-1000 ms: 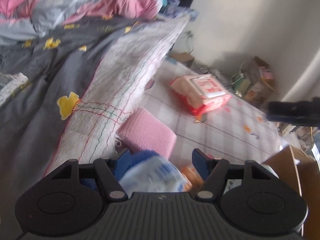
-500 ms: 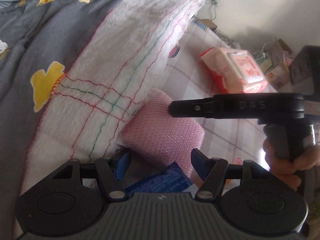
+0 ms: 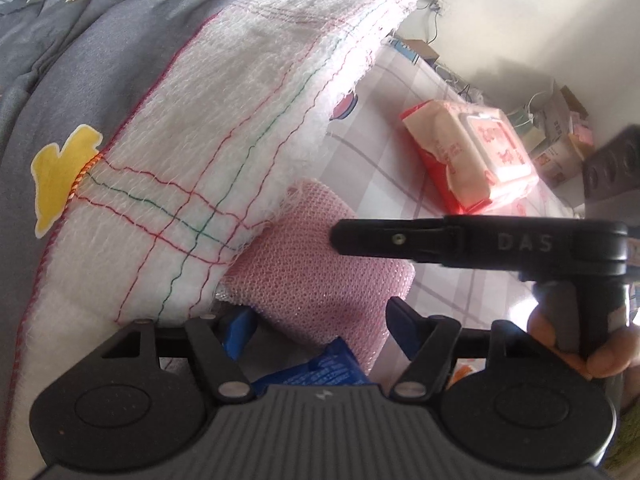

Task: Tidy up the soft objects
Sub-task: 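Close the right gripper on the pink mesh sponge beside the bed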

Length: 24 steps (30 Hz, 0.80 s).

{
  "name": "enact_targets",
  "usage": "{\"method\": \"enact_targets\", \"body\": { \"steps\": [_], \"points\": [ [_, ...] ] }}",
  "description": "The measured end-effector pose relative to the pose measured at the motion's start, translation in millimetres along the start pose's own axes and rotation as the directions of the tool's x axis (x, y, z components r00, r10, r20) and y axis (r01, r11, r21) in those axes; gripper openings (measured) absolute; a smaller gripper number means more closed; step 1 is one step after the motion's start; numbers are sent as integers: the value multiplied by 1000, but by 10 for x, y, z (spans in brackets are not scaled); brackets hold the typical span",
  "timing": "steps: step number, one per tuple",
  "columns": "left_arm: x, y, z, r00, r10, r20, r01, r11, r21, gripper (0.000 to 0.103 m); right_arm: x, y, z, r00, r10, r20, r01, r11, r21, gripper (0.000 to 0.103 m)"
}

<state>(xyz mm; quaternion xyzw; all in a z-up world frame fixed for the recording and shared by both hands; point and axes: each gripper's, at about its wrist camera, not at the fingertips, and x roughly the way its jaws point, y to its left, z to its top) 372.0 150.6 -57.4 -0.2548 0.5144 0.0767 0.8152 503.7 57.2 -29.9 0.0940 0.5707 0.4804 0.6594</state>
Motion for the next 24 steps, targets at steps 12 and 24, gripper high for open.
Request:
{"method": "enact_targets", "body": {
  "steps": [12, 24],
  "points": [
    [-339, -254, 67, 979, -184, 86, 184, 983, 19, 64, -864, 127, -98, 989, 22, 144, -25, 999, 20, 13],
    [-500, -565, -136, 983, -146, 115, 135, 986, 96, 65, -1390, 116, -394, 967, -112, 231, 98, 992, 73, 17]
  ]
}}
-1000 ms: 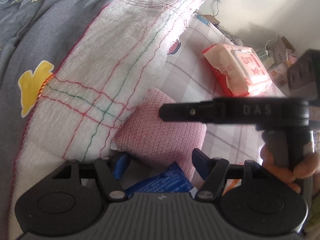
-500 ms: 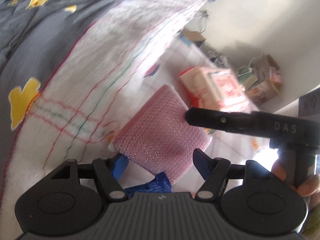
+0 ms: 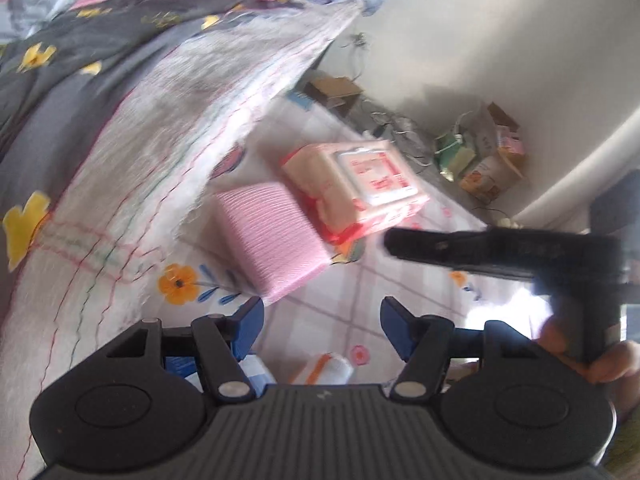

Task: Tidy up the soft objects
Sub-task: 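Close the right gripper on the pink mesh sponge beside the bed, then lift the sponge with the right gripper, lower it into the box, open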

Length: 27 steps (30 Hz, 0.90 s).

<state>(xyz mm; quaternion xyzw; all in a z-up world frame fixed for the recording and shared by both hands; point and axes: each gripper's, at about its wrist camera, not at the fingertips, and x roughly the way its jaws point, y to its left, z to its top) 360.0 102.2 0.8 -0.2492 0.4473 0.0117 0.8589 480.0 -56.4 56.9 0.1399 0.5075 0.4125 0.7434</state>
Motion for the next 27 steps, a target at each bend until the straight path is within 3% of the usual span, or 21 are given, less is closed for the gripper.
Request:
{"method": "enact_targets", "body": {
  "steps": [7, 12, 16, 27],
  "points": [
    [419, 162, 169, 995, 77, -62, -77, 997, -4, 64, 441, -115, 198, 994, -95, -46, 95, 995, -7, 43],
    [765, 239, 327, 985, 105, -134, -105, 994, 2, 64, 971, -275, 337, 983, -138, -121, 143, 989, 32, 43],
    [966, 268, 388, 977, 134, -166, -133, 991, 17, 64, 1229, -325, 322, 981, -120, -154, 131, 989, 65, 43],
    [882, 149, 376, 976, 156, -154, -151, 988, 43, 62, 1159, -221, 244, 982, -80, -170, 96, 991, 91, 41]
  ]
}}
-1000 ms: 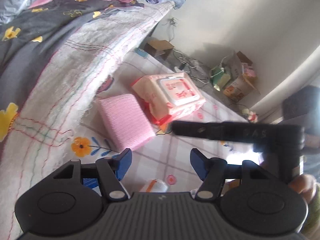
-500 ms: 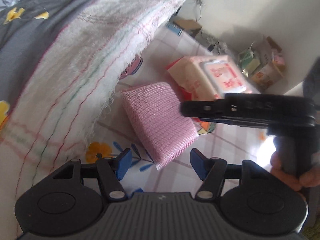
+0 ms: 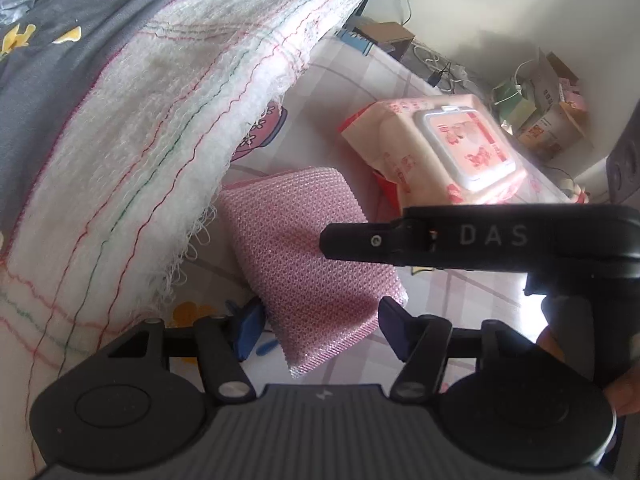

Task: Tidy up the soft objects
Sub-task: 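Lift the sponge with the right gripper, lower it into the box, open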

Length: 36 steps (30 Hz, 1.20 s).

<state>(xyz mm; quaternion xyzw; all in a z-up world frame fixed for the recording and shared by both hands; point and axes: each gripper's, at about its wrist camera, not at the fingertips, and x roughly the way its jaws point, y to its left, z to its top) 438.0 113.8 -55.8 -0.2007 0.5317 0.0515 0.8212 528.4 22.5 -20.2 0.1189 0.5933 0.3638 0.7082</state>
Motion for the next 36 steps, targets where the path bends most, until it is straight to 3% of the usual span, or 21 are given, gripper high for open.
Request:
{"method": "enact_targets", "body": {
  "steps": [7, 13, 17, 21, 26, 32, 36],
  "points": [
    [-501, -199, -163, 998, -19, 66, 17, 999, 31, 62, -510, 108, -187, 998, 48, 47, -49, 999, 17, 40],
    [-1098, -607, -433, 989, -69, 130, 54, 992, 112, 62, -1310, 217, -554, 987, 72, 147, -73, 997, 3, 39],
    [-1415, -1057, -693, 981, -129, 142, 99, 974, 202, 62, -1975, 82, -931, 971, 68, 230, -77, 997, 32, 39],
    [-1496, -1648, -1030, 974, -200, 103, 158, 935, 319, 63, -2613, -252, -1424, 952, 26, 306, -61, 993, 105, 39],
    [-1353, -2407, -1437, 962, -272, 10, 239, 862, 448, 63, -3275, -861, -2080, 920, -48, 389, -45, 973, 227, 39],
    [-953, -3227, -1853, 952, -288, -105, 297, 777, 555, 63, -3721, -1699, -2720, 886, -138, 443, -48, 923, 383, 39],
    [-572, -3576, -1982, 944, -279, -179, 331, 762, 557, 64, -3830, -2156, -2950, 869, -205, 450, -28, 887, 460, 39]
  ]
}}
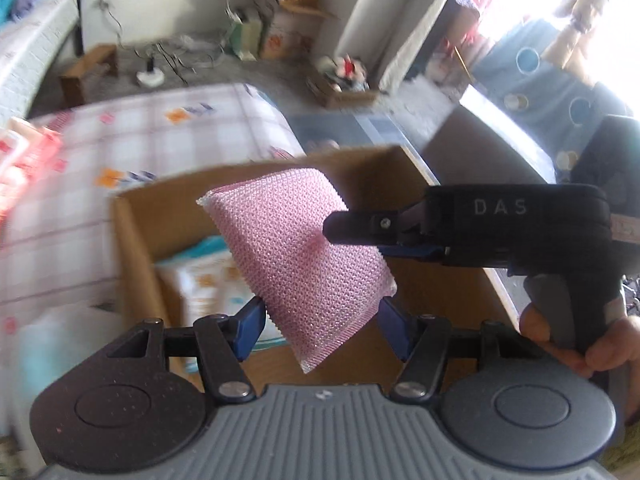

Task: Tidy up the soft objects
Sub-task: 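Lift the sponge with the right gripper, lower it into the box, open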

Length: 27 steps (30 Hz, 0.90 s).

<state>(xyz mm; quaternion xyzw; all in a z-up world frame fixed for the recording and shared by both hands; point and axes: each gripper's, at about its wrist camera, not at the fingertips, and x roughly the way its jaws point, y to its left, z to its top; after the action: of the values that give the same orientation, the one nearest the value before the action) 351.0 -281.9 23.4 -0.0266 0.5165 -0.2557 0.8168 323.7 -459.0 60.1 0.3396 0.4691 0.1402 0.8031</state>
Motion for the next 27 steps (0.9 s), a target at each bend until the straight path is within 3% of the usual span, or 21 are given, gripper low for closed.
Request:
{"method": "enact_targets", "body": {
  "steps": [5, 7, 9, 19, 24, 27],
  "points": [
    [528, 18, 61, 997, 17, -77, -19, 1000, -21, 75, 179, -374, 18, 996, -87, 22, 87, 996, -11, 39],
    [663, 85, 80, 993, 50, -107, -55, 997, -48, 75, 338, -477, -2, 988, -154, 13, 155, 987, -35, 38],
    [679, 166, 81, 991, 68, -112, -76, 995, -70, 75, 469, -534, -48, 987, -162, -9, 161, 985, -62, 35],
    [-105, 320, 70, 997, 79, 21, -77, 994, -84, 76, 472, -268, -109, 981, -193, 11, 193, 973, -129, 37],
    [-672, 475, -70, 989, 93, 112, -82, 991, -102, 78, 629, -90, -64, 942, -333, 41, 334, 922, -197, 38],
    [-1024, 654, -234, 983, 103, 152, -84, 989, -124, 80, 854, 10, -36, 898, -436, 49, 434, 865, -251, 42]
  ]
}}
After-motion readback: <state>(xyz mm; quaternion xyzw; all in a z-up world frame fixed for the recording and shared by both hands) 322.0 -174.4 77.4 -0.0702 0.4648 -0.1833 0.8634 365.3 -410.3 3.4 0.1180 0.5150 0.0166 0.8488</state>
